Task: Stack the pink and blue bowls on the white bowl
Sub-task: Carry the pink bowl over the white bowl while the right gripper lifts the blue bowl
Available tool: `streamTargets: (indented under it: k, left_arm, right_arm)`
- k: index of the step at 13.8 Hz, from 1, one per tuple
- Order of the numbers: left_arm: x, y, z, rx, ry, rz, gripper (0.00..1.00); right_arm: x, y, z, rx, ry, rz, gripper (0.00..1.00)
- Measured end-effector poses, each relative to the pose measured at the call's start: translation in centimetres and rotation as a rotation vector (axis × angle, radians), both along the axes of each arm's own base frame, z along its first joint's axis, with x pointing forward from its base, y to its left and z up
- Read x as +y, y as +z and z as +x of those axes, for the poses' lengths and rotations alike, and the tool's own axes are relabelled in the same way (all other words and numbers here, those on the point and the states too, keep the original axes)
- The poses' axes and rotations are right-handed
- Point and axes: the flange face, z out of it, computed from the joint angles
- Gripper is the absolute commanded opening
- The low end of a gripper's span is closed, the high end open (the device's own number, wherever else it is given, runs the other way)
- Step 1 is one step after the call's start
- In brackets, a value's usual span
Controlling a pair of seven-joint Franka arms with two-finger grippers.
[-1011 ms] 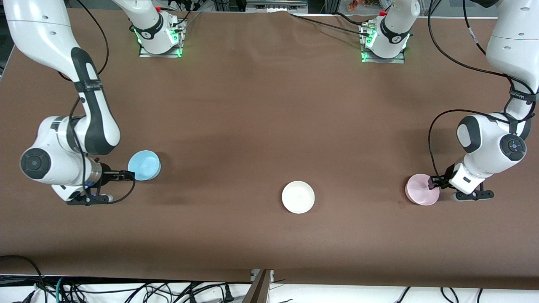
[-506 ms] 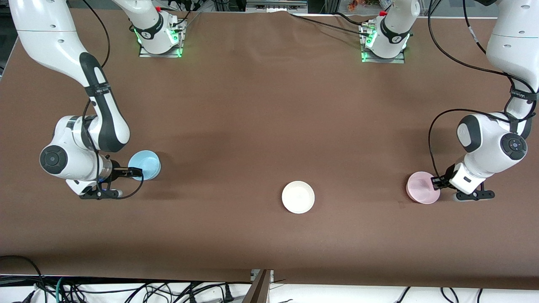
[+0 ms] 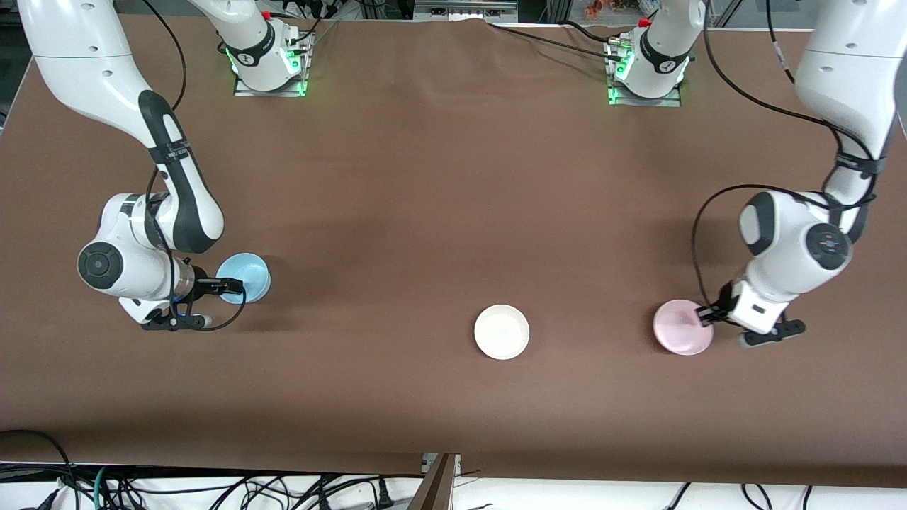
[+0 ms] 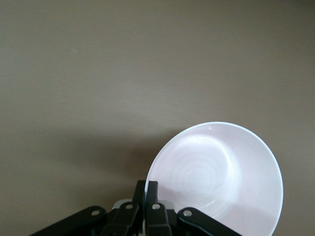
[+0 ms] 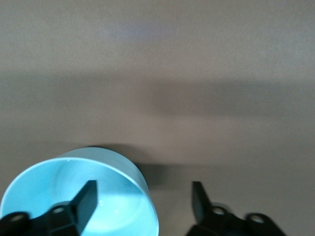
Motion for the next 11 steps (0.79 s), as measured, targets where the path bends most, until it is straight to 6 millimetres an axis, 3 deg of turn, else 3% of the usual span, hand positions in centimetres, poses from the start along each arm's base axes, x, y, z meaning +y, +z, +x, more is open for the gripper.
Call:
streamTargets:
  k: [1, 4, 6, 11]
  left_arm:
    - [-3.1, 1.1, 0.1, -0.009, 0.036, -0.011, 0.0]
    - [-11.4, 3.9, -0.7, -0.021, 0.165, -0.072, 0.0]
    - [-16.3, 4.5, -1.8, -0.004, 0.236, -0.117, 0.0]
    - [-25.3, 5.8, -3.9, 0.009, 0.364, -0.179, 0.0]
  right_arm:
    - [0.0, -0.1, -0.1, 0.003, 0.0, 0.0, 0.0]
    - [0.0, -0.1, -0.1, 0.003, 0.0, 0.0, 0.0]
    - [0.0, 0.3, 0.0, -0.001, 0.001, 0.0, 0.0]
    - [2.6, 4.8, 1.3, 0.025, 0.034, 0.026, 0.0]
